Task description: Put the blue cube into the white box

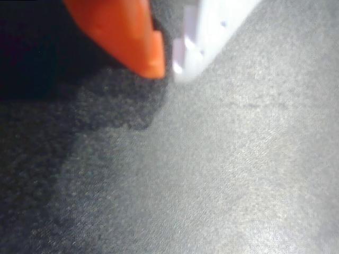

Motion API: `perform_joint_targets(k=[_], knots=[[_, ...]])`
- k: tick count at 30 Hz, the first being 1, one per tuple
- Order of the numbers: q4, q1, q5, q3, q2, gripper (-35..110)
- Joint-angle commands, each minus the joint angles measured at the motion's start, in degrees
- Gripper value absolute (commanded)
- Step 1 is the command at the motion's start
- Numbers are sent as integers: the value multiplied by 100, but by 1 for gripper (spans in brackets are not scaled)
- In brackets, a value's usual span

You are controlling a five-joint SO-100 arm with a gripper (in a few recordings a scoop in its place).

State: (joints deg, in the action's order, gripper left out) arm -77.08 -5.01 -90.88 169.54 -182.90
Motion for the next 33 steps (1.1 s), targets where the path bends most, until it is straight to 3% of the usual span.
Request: perform_joint_targets(k=[1, 19, 24, 33], knots=[[-18, 9, 44, -26, -18, 0], [422, -70, 290, -668, 79, 0], [888, -615, 1195, -2944, 3164, 0], [1090, -1389, 2285, -5634, 6381, 0]])
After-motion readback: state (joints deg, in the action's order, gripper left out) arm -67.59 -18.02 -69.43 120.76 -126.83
